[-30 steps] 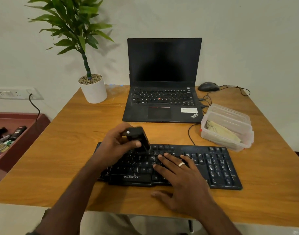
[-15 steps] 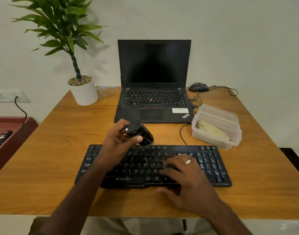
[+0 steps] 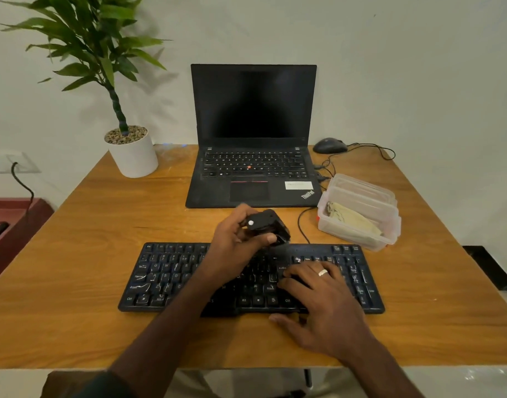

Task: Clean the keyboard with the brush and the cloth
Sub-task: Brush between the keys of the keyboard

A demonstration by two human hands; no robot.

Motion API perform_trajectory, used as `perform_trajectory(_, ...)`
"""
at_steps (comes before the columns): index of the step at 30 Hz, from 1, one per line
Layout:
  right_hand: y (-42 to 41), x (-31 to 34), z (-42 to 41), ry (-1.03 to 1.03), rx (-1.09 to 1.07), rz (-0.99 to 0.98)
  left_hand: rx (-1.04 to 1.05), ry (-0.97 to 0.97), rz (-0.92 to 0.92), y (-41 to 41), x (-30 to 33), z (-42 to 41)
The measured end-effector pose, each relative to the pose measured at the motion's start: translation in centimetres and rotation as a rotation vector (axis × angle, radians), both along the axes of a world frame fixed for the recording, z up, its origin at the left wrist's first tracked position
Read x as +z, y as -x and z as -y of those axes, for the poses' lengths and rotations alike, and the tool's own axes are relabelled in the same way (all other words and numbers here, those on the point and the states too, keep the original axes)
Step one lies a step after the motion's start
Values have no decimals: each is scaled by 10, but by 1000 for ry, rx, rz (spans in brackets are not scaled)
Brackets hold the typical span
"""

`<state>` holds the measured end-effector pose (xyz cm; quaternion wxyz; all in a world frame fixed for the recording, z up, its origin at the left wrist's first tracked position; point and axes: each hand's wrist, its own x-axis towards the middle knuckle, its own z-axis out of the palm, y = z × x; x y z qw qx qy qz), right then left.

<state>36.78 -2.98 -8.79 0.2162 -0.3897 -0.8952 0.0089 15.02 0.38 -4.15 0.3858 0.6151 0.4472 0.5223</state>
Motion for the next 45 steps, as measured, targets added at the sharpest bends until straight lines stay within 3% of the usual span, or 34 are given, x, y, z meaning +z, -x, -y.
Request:
perform_trajectory(3, 1, 1, 0, 0, 6, -9, 6, 10, 0, 13, 8, 3)
perform_trajectory(6, 1, 0, 0, -4, 8, -6, -48, -2, -143, 19, 9, 3)
perform_trajectory(11, 1, -2, 0, -2, 0, -18, -109, -38, -227, -20, 1, 0)
perform_trajectory(17, 0, -2, 1, -3, -2, -15, -8, -29, -125, -12, 5, -2)
perform_trajectory(25, 1, -3, 0, -2, -2, 0, -15, -5, -218, -9, -1, -2)
perform_trajectory(30, 1, -1, 0, -8, 1, -3, 52, -16, -76, 3, -3, 3)
perform_trajectory(36, 1, 0, 1, 7, 6, -7, -91, 8, -191, 2, 1, 6)
perform_trajectory(45, -36, 7, -1, -23, 15, -117, -86, 45, -84, -10, -2, 2)
